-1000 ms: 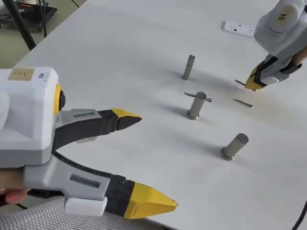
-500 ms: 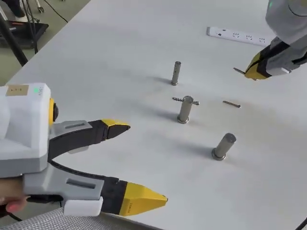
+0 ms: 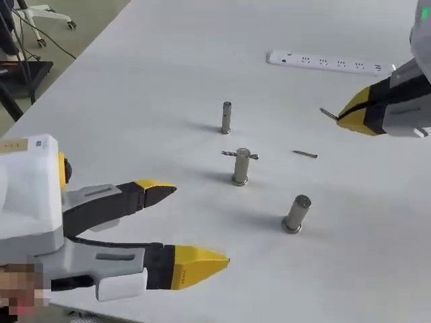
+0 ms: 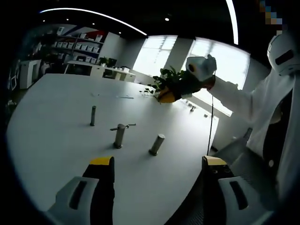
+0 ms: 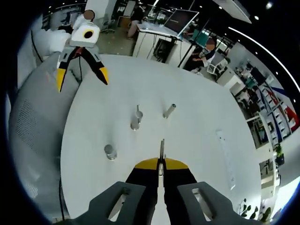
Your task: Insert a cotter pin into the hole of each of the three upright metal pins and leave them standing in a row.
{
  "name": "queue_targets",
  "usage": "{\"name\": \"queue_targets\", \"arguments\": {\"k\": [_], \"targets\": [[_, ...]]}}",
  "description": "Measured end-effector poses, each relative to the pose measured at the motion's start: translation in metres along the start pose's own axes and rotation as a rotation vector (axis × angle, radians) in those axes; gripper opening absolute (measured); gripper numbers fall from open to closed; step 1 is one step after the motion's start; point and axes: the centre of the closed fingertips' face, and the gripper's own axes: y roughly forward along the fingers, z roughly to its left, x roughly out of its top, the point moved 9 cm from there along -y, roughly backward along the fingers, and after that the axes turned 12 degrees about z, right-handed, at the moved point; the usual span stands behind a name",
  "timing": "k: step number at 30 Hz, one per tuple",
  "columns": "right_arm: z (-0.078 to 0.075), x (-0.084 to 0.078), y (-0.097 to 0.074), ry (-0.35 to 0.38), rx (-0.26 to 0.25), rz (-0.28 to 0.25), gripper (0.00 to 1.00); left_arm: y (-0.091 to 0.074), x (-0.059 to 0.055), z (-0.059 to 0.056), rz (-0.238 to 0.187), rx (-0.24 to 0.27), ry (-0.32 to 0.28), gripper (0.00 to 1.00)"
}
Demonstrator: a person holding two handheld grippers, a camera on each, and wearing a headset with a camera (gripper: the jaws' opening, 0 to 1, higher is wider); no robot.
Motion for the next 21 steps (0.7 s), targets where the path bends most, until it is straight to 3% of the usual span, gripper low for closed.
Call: {"name": "queue_targets", "arguments": {"k": [5, 13, 17, 21], "targets": [[0.013, -0.005, -0.005, 0.021, -0.05, -0.039, 0.0, 0.005, 0.005, 0.001, 0.011, 0.009, 0.018, 0.75], [0.031, -0.009, -0.008, 0.108, -0.077, -0.104, 0.0, 0.021, 0.02, 0.001, 0.026, -0.025, 0.032, 0.7], [0.043, -0.01, -0.006, 0.092, -0.122, -0.121, 0.0, 0.031, 0.027, 0.003, 0.022, -0.029, 0.021, 0.64], [0.057, -0.01, -0.003, 0.113, -0.126, -0.132, 0.0, 0.041, 0.031, 0.004, 0.016, -0.04, -0.003, 0.62]]}}
